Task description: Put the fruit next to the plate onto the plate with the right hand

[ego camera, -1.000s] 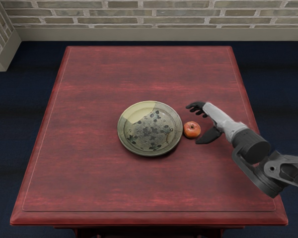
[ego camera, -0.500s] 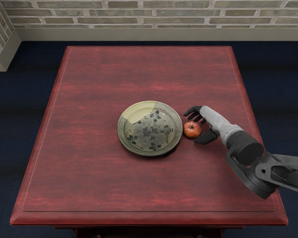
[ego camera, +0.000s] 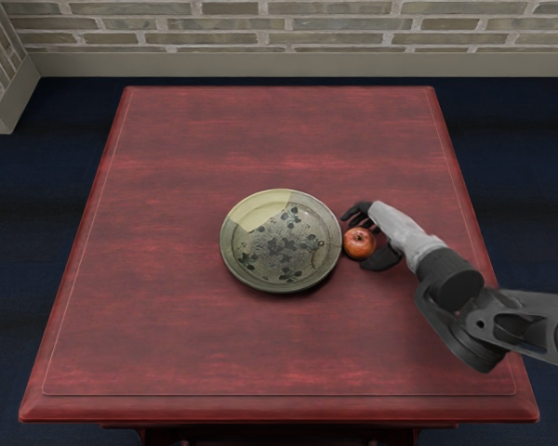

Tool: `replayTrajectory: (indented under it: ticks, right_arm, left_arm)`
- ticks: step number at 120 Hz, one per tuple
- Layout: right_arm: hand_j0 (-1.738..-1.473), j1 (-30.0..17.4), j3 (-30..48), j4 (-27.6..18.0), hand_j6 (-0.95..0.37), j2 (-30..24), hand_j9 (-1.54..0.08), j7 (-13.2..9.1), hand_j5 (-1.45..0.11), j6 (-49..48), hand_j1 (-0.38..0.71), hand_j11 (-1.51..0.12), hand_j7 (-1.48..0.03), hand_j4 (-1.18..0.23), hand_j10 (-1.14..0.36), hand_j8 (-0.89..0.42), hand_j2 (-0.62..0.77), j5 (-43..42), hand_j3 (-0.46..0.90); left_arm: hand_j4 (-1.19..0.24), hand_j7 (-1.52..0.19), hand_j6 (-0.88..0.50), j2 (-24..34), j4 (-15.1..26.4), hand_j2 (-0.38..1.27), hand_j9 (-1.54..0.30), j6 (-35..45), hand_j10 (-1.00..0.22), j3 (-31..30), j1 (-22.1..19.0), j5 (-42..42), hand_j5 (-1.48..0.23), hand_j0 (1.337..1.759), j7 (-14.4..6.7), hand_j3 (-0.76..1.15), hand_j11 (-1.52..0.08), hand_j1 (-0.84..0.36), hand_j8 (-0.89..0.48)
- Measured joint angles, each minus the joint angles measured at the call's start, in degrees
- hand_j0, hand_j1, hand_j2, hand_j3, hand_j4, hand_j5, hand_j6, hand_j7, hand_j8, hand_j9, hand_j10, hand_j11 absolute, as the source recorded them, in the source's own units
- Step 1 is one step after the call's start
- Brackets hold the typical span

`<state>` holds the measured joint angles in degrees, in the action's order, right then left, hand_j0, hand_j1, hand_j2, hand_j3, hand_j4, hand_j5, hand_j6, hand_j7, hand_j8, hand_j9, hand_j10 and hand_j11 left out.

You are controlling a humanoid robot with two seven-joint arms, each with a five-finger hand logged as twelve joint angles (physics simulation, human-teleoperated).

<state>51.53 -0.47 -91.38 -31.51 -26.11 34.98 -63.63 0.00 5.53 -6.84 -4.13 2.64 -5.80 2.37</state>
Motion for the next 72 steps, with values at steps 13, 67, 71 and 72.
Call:
replayTrajectory:
  ticks: [13, 67, 71, 72]
  right_arm:
    - [-1.639, 0.0, -0.2, 0.1, -0.42, 0.0, -0.53, 0.1, -0.53, -0.1, 0.12, -0.62, -0.54, -0.42, -0.36, -0.42, -0.16, -0.3, 0.05]
    - [-1.605, 0.2, -0.5, 0.5, -0.49, 0.2, -0.69, -0.5, -0.68, -0.3, 0.14, -0.69, -0.71, -0.57, -0.37, -0.56, -0.2, -1.2, 0.19]
    - [-1.606, 0.2, -0.5, 0.5, -0.49, 0.2, -0.71, -0.5, -0.69, -0.3, 0.14, -0.7, -0.72, -0.58, -0.37, -0.57, -0.19, -1.2, 0.2]
    - [-1.607, 0.2, -0.5, 0.5, -0.5, 0.2, -0.71, -0.4, -0.7, -0.3, 0.14, -0.63, -0.73, -0.58, -0.41, -0.57, -0.19, -1.2, 0.21]
  left_arm:
    - [-0.23, -0.3, -0.23, 0.0, 0.0, 0.05, -0.3, 0.0, -0.23, 0.0, 0.0, 0.0, -0.3, 1.658, 0.0, 0.0, -0.3, 0.07, -0.23]
    - [-0.23, -0.3, -0.23, 0.0, 0.0, 0.05, -0.3, 0.0, -0.23, 0.0, 0.0, 0.0, -0.3, 1.658, 0.0, 0.0, -0.3, 0.07, -0.23]
    - [-0.23, -0.3, -0.23, 0.0, 0.0, 0.05, -0.3, 0.0, -0.23, 0.0, 0.0, 0.0, -0.3, 1.658, 0.0, 0.0, -0.3, 0.07, -0.23]
    - [-0.23, -0.3, -0.23, 0.0, 0.0, 0.05, -0.3, 0.0, -0.23, 0.0, 0.0, 0.0, -0.3, 1.658, 0.0, 0.0, -0.3, 0.07, -0.23]
